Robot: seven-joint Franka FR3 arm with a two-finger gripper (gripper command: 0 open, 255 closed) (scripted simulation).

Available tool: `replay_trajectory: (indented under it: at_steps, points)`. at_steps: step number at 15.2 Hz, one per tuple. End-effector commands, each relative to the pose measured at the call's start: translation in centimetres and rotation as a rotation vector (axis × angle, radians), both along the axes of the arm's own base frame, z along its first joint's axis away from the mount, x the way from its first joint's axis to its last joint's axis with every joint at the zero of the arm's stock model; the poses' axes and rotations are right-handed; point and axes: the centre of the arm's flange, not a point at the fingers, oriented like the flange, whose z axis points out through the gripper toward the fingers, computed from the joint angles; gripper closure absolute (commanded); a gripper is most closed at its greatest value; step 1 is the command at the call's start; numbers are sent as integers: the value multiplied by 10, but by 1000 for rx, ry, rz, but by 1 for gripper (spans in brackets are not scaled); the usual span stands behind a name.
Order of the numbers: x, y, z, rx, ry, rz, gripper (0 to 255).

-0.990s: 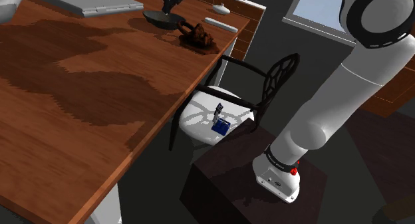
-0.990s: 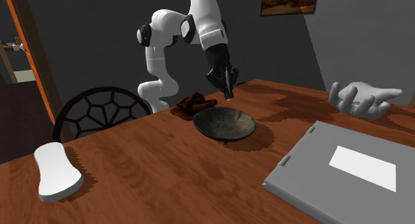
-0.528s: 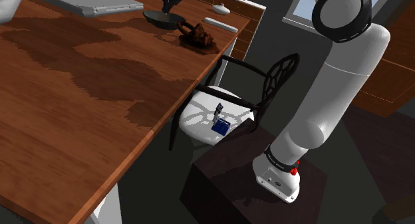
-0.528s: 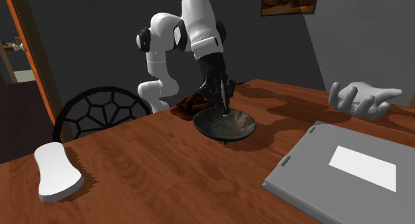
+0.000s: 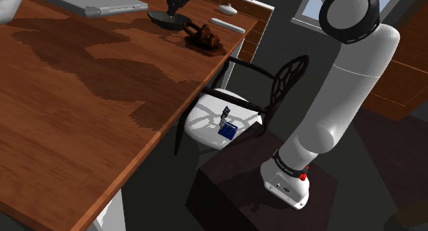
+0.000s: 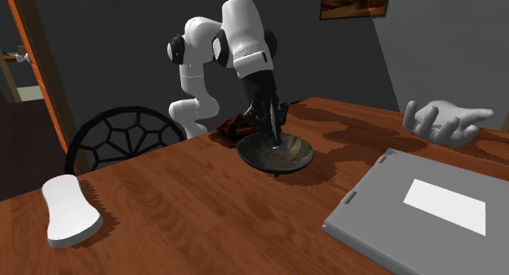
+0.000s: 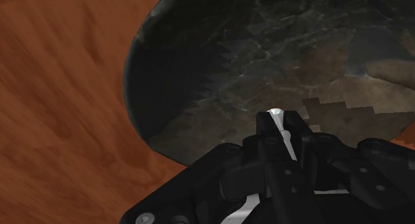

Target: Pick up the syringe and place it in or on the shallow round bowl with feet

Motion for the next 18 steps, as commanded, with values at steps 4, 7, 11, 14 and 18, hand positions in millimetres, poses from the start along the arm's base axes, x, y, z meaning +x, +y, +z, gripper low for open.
replay_trajectory:
  at_steps: [4,7,11,14,18]
  points:
    - [0,0,0,0,0,0,0]
    - [0,0,0,0,0,0,0]
    - [-21,-5,45,0,0,0,0]
    - [-21,-5,45,0,0,0,0]
    - [-21,-5,45,0,0,0,0]
